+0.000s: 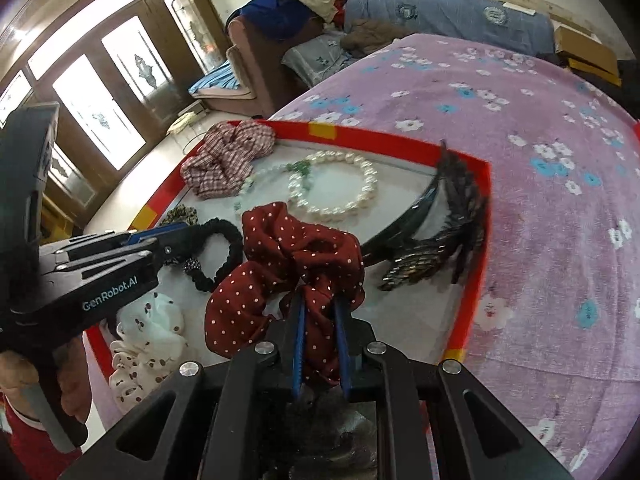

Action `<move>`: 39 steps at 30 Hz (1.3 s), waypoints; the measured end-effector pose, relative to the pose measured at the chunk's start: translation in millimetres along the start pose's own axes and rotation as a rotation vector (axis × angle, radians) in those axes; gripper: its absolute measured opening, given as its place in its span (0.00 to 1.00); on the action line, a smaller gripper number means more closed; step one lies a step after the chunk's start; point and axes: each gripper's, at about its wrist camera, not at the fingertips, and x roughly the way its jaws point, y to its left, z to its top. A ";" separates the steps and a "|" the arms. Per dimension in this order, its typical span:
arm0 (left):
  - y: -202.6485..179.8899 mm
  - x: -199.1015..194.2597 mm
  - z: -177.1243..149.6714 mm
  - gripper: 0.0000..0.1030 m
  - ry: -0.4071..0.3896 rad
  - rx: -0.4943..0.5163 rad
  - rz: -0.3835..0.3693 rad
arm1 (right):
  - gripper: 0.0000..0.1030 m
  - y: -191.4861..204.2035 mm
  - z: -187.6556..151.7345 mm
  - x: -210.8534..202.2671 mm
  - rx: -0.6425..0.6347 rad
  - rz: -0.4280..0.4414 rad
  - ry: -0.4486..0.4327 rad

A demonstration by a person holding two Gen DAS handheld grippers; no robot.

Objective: Organize jewelry
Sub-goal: 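Set the black hair tie down and open the left gripper while the right releases the red scrunchie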

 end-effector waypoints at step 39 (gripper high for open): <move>45.3 -24.5 -16.0 0.29 0.000 -0.076 0.088 | 0.19 48.5 32.2 -3.5 -0.110 0.124 0.038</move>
